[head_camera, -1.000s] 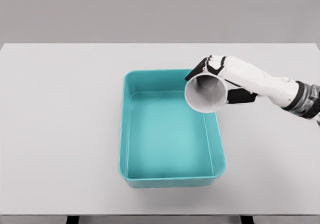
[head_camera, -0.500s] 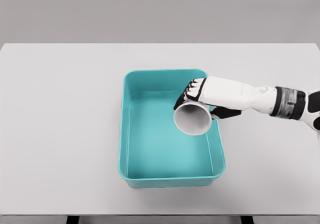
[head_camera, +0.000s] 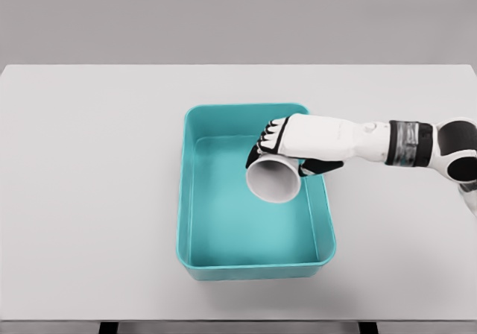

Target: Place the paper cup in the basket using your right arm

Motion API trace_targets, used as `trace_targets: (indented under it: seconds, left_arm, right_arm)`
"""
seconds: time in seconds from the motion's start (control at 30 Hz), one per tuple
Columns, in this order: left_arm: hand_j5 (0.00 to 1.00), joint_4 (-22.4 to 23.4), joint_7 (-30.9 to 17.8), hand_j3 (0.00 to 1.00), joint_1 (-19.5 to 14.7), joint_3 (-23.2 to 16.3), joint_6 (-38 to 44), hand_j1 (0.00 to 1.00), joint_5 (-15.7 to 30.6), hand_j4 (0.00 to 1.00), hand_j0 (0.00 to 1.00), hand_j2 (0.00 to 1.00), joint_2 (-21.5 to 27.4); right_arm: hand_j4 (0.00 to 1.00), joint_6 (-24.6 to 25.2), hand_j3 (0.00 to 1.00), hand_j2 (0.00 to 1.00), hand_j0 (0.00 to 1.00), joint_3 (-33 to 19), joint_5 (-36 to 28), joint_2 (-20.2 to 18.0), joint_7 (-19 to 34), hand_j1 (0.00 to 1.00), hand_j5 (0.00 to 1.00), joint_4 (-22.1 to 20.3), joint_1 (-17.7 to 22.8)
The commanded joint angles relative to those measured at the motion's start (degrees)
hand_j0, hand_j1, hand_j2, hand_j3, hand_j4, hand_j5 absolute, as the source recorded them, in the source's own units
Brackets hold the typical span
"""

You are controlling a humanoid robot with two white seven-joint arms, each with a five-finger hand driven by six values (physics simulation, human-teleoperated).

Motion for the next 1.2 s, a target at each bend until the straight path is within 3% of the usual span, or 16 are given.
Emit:
trace_targets:
  seconds: [0.0, 0.23, 0.57, 0.6, 0.63, 0.7, 1.03, 1.17]
  left_arm:
    - [1.0, 0.0, 0.0, 1.0, 0.0, 0.0, 0.0, 1.0, 0.0, 1.0, 1.0, 1.0, 0.0]
    - [1.0, 0.1, 0.1, 1.0, 0.0, 0.0, 0.0, 1.0, 0.0, 1.0, 1.0, 1.0, 0.0]
    - [1.0, 0.0, 0.0, 1.0, 0.0, 0.0, 0.0, 1.0, 0.0, 1.0, 1.0, 1.0, 0.0]
    - [1.0, 0.0, 0.0, 1.0, 0.0, 0.0, 0.0, 1.0, 0.0, 1.0, 1.0, 1.0, 0.0]
    - [1.0, 0.0, 0.1, 1.0, 0.0, 0.0, 0.0, 1.0, 0.0, 1.0, 1.0, 1.0, 0.0]
    - [1.0, 0.1, 0.0, 1.0, 0.0, 0.0, 0.0, 1.0, 0.0, 1.0, 1.0, 1.0, 0.0]
    - [1.0, 0.1, 0.1, 1.0, 0.0, 0.1, 0.0, 1.0, 0.0, 1.0, 1.0, 1.0, 0.0]
    - [1.0, 0.0, 0.0, 1.0, 0.0, 0.1, 0.0, 1.0, 0.0, 1.0, 1.0, 1.0, 0.0]
  right_arm:
    - [0.45, 0.2, 0.45, 0.45, 0.45, 1.1, 0.5, 0.2, 0.0, 0.45, 0.45, 1.2, 0.0]
    - [0.46, 1.4, 0.46, 0.46, 0.46, 4.8, 4.6, 2.4, 0.0, 0.46, 0.46, 3.2, -3.2]
    - [0.48, 1.4, 0.48, 0.48, 0.48, 6.2, 7.5, 6.9, 0.0, 0.48, 0.48, 7.5, -3.3]
    - [0.57, 1.4, 0.57, 0.57, 0.57, 6.2, 7.4, 6.9, 0.0, 0.57, 0.57, 7.5, -3.3]
    - [0.78, 1.9, 0.78, 0.78, 0.78, 6.2, 7.4, 7.0, 0.0, 0.78, 0.78, 7.5, -3.3]
    - [0.94, 3.3, 0.94, 0.94, 0.94, 6.2, 7.5, 7.0, 0.0, 0.94, 0.94, 7.1, -3.3]
    - [0.99, 3.2, 0.99, 0.99, 0.99, 5.2, 6.6, 5.2, 0.0, 0.99, 0.99, 5.9, -4.7]
    - [0.99, 3.0, 0.99, 0.99, 0.99, -4.3, 3.5, 4.1, 0.0, 0.99, 0.99, 4.9, -2.5]
